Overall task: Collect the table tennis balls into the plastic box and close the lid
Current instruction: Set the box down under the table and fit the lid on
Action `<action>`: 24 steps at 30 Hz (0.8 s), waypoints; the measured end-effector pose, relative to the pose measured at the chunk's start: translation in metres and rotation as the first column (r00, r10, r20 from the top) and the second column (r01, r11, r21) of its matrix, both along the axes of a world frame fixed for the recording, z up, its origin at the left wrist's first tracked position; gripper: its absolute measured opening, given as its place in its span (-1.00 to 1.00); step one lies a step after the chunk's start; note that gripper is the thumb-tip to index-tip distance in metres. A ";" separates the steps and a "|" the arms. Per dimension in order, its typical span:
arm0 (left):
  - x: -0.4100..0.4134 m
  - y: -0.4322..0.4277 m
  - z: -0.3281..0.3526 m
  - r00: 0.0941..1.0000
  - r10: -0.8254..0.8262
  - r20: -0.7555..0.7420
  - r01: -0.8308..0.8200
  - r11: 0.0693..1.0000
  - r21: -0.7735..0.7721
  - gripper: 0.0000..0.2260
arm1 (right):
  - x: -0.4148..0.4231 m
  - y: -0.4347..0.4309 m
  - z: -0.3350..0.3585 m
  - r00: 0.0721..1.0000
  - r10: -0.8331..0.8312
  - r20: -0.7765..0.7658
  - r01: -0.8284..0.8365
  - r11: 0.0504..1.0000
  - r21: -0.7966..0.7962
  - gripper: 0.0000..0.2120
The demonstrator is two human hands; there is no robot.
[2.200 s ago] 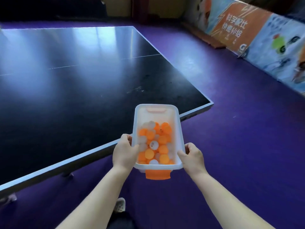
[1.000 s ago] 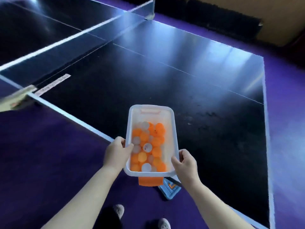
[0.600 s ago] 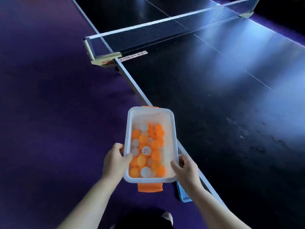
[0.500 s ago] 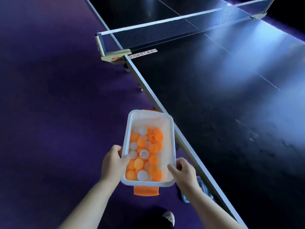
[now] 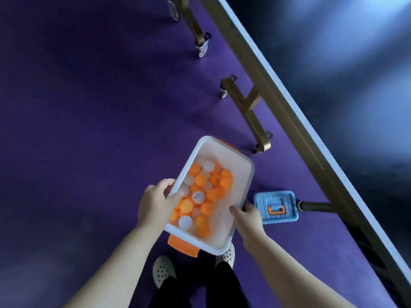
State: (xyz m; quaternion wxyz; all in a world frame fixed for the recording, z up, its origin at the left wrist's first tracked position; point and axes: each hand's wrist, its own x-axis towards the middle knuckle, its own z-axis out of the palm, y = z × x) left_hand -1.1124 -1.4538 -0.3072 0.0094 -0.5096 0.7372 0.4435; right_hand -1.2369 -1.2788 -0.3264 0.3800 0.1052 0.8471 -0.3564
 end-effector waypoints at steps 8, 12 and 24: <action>-0.003 0.024 -0.199 0.987 0.147 0.071 -0.145 0.989 -0.029 -0.58 | 0.007 -0.001 -0.192 0.995 -0.093 -0.021 0.095 0.987 0.128 -0.87; -0.018 0.047 -0.306 0.966 0.249 0.067 -0.254 0.963 0.094 -0.61 | -0.004 0.002 -0.292 0.964 -0.267 0.013 0.263 0.956 0.132 -0.86; -0.080 0.069 -0.518 0.994 0.045 -0.104 -0.058 0.990 -0.125 -0.68 | -0.052 0.029 -0.510 0.962 -0.249 -0.108 0.252 0.968 0.014 -0.79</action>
